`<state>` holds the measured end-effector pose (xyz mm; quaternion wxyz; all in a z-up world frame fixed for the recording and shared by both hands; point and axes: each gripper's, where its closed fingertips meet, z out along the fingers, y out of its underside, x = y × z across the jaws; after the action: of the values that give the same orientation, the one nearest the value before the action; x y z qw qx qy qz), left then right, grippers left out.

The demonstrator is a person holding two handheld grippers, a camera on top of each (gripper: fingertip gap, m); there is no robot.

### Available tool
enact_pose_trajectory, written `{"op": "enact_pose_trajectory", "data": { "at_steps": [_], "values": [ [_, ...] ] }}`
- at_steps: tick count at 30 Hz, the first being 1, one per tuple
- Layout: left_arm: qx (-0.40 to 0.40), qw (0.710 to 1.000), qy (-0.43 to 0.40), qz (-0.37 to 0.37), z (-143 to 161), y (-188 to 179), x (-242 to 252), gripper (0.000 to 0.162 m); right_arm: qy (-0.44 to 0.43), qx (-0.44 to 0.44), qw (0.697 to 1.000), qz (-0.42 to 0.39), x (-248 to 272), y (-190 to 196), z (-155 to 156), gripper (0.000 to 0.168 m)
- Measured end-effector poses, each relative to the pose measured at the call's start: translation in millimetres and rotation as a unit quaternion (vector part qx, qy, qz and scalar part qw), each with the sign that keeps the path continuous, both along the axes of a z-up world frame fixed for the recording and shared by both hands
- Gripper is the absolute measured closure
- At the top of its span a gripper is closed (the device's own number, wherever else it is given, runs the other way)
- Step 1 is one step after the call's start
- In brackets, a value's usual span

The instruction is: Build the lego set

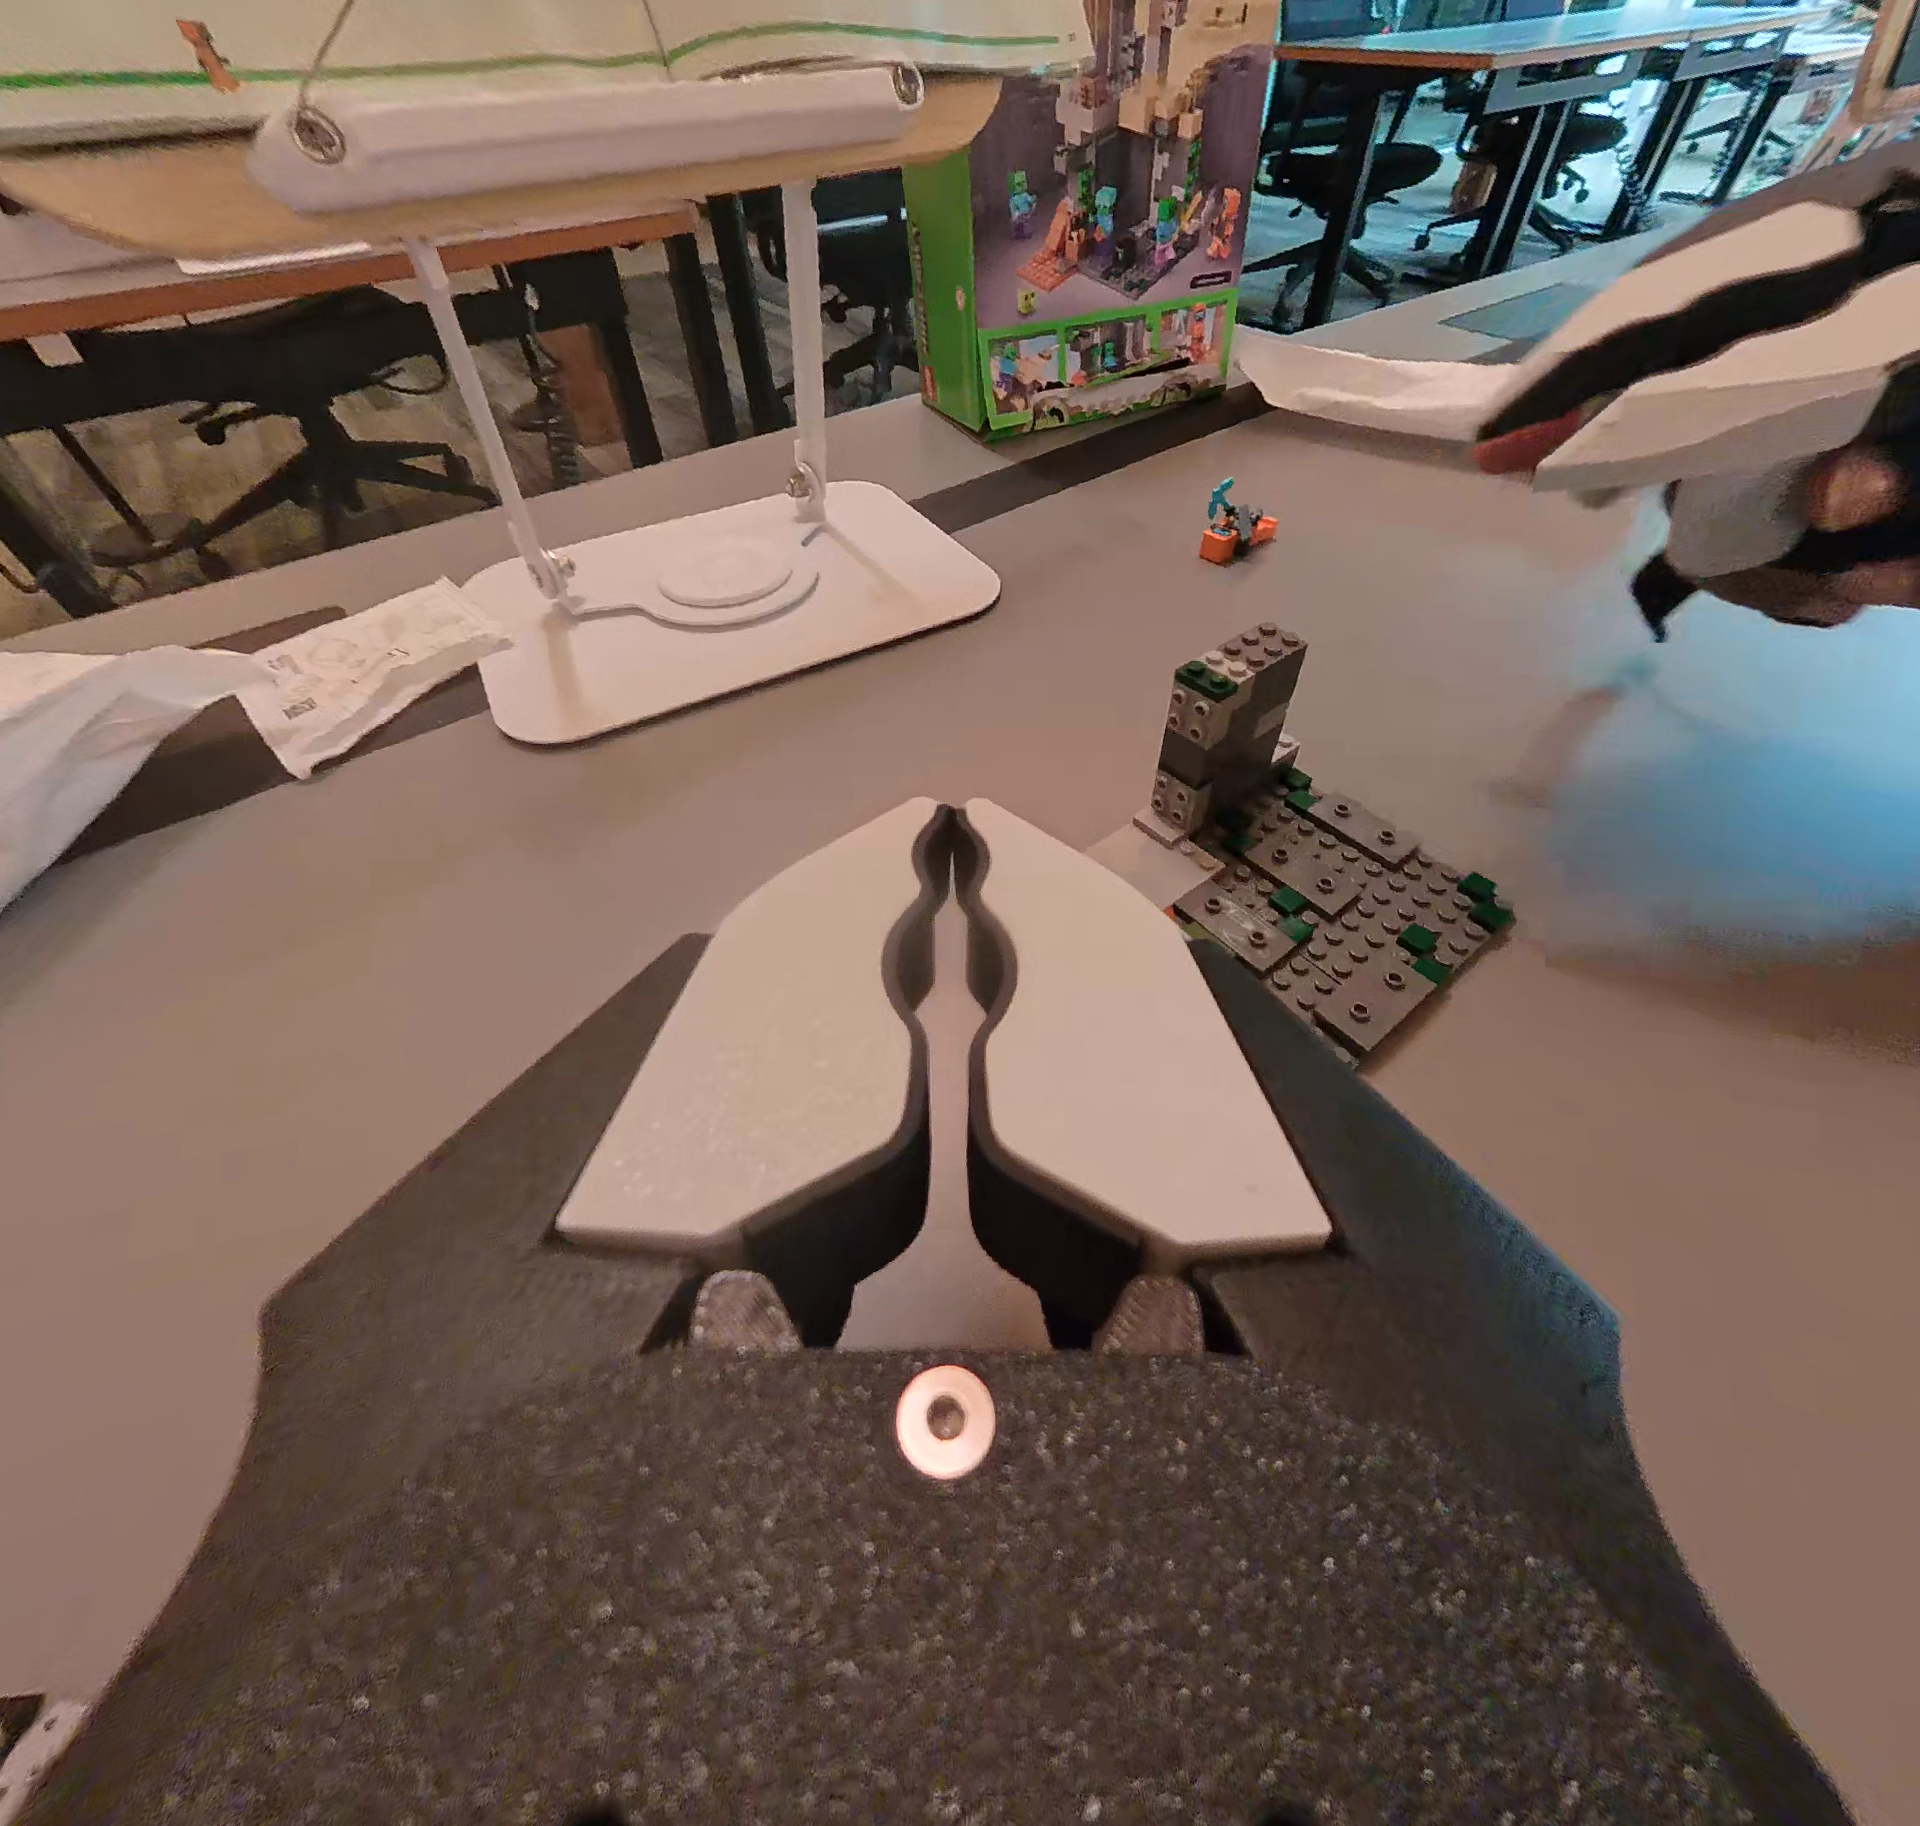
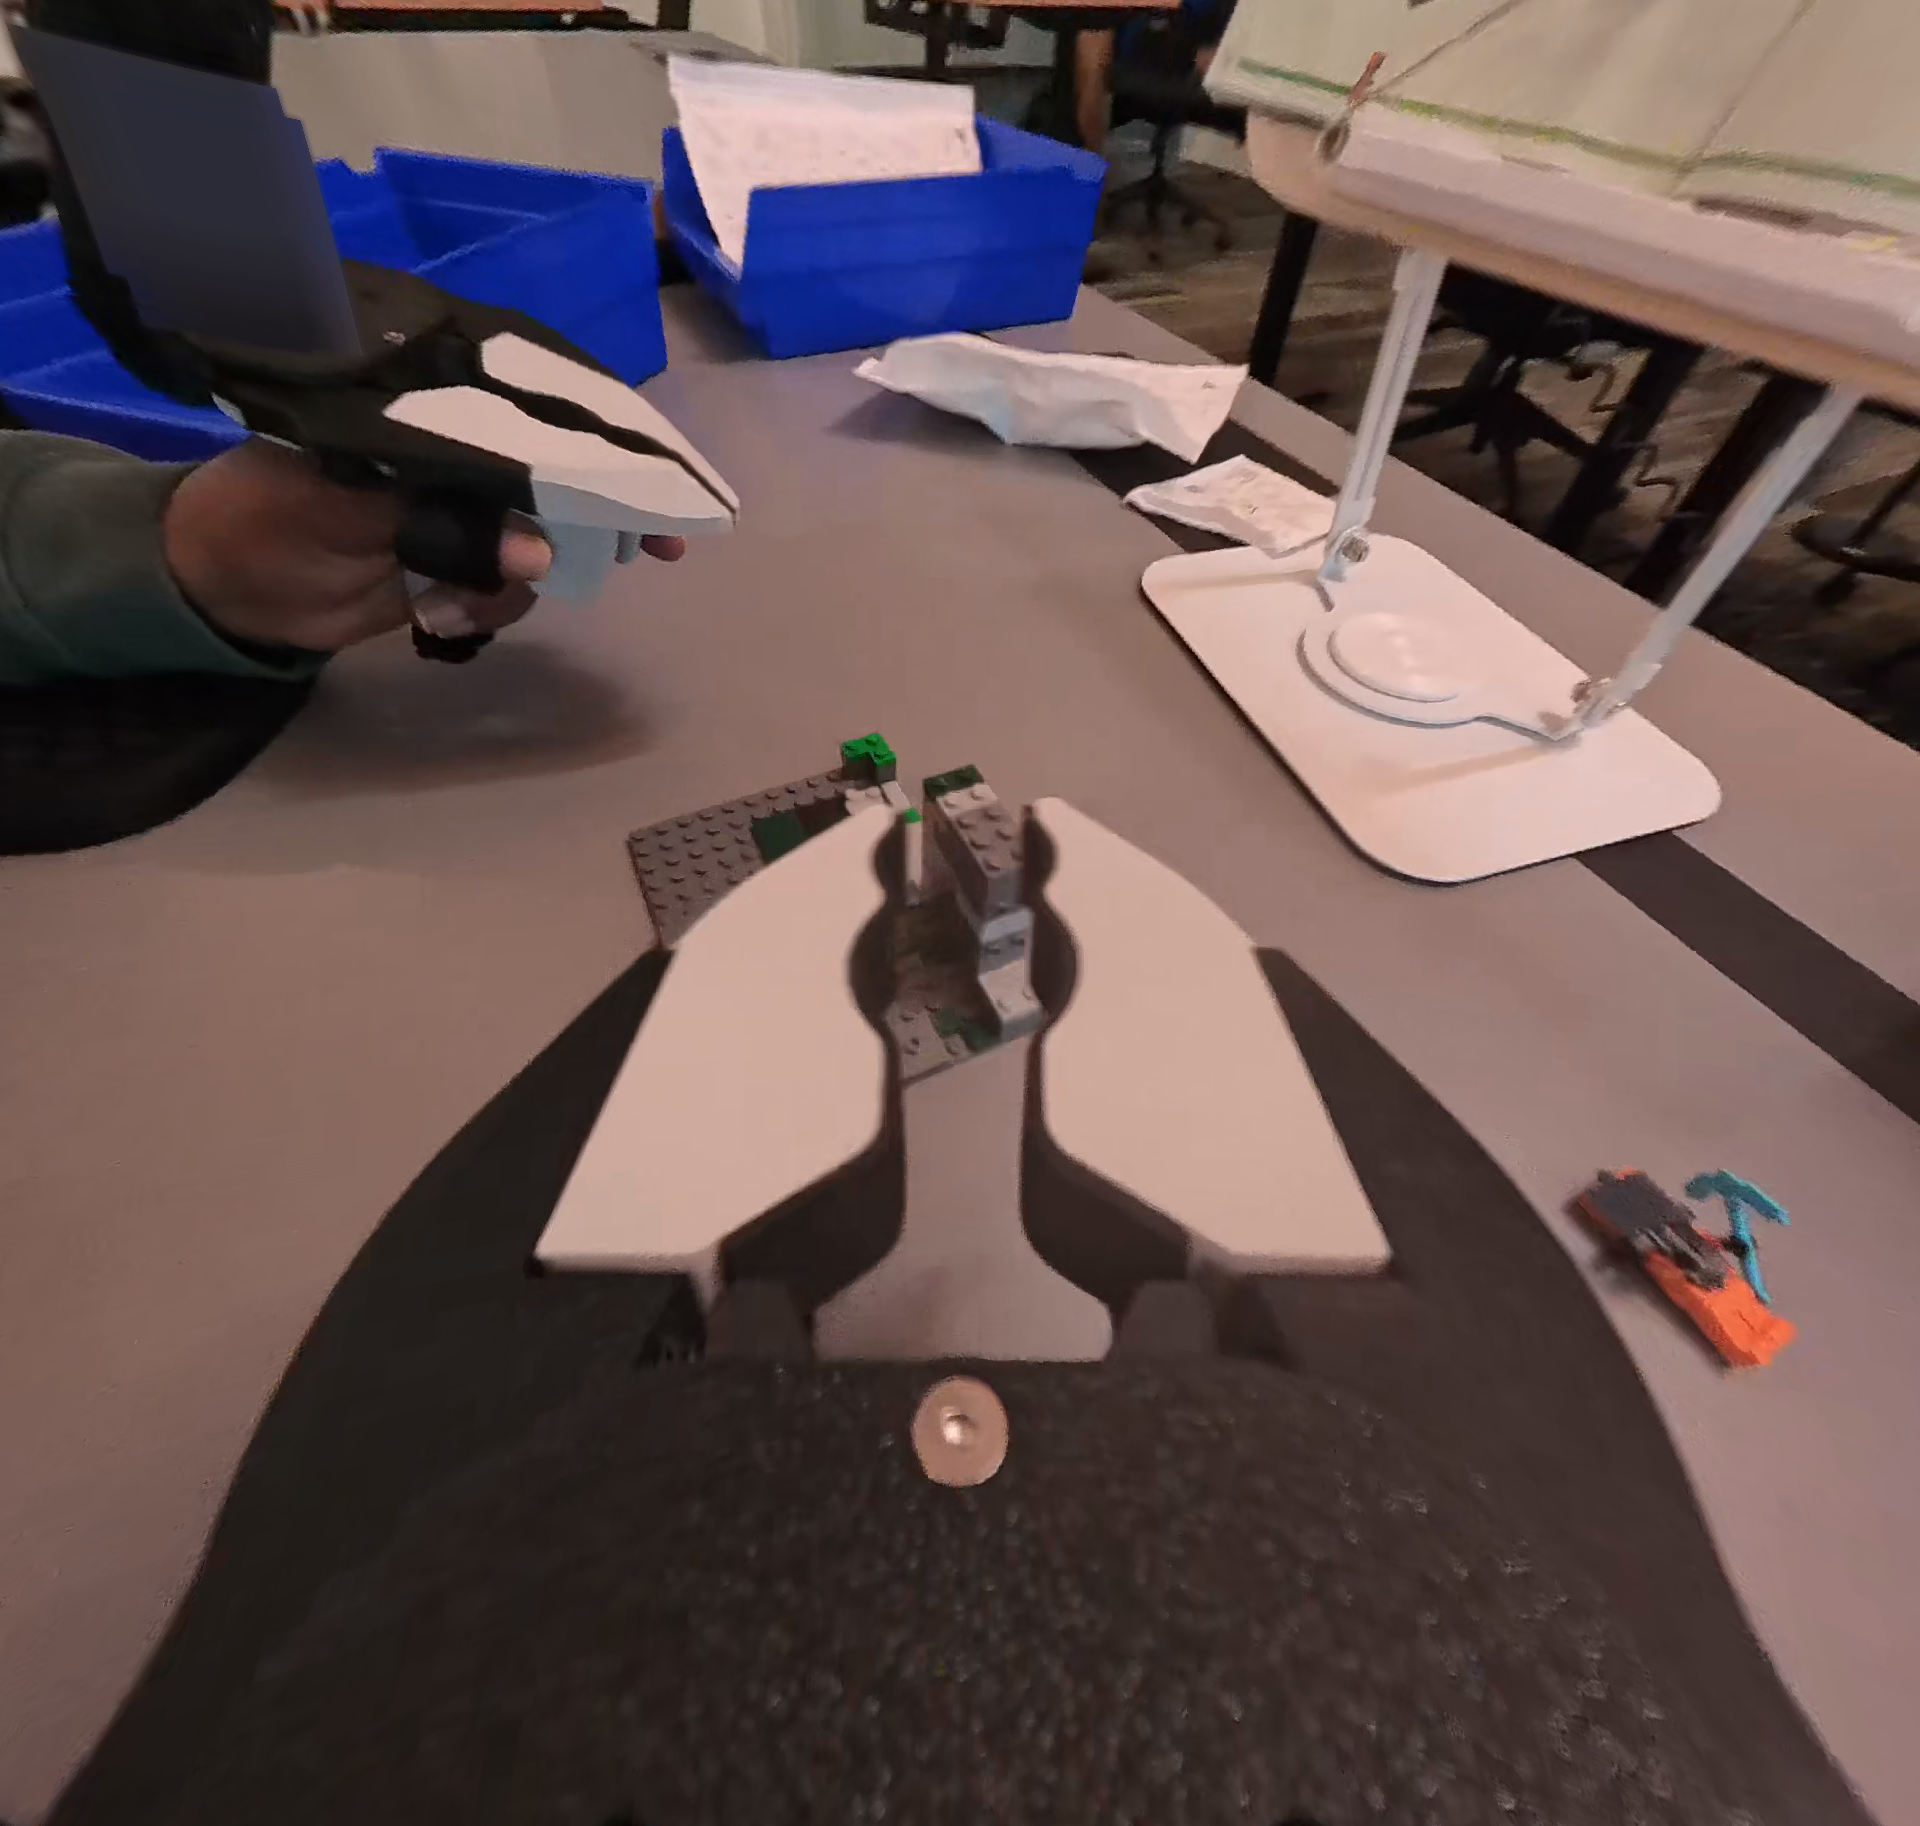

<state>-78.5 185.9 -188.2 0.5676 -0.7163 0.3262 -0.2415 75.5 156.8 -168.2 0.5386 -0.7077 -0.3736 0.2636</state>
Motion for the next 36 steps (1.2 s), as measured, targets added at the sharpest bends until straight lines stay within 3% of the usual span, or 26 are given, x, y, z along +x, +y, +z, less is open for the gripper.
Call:
{"op": "enact_pose_trajectory", "data": {
  "at_steps": [2,8,16,21,26,36],
  "values": [
    [0.010,1.000,0.002,0.006,4.6,-0.7,-0.1,0.162,0.005,0.004,1.000,-0.026,-1.7,-10.3,9.1,0.168],
    [0.038,0.999,-0.006,0.036,25.6,-4.8,-5.0,0.162,0.012,0.015,0.992,-0.125,-9.7,-22.3,19.1,0.168],
    [0.036,0.994,-0.052,0.090,40.7,-17.6,-12.4,0.162,0.009,-0.002,0.975,-0.223,-18.3,-23.4,-5.5,0.168],
    [0.013,0.996,-0.037,0.076,19.4,-23.4,-9.8,0.162,0.039,-0.036,0.975,-0.215,-18.9,-27.5,-16.7,0.168],
    [-0.029,0.998,-0.027,0.044,-6.6,-17.1,1.7,0.162,0.001,0.008,0.980,-0.199,-21.2,-21.5,-25.0,0.168],
    [0.025,0.997,-0.023,0.066,7.8,-12.8,-7.4,0.162,0.006,0.024,0.980,-0.198,-21.0,-19.4,-21.0,0.168]
  ]
}}
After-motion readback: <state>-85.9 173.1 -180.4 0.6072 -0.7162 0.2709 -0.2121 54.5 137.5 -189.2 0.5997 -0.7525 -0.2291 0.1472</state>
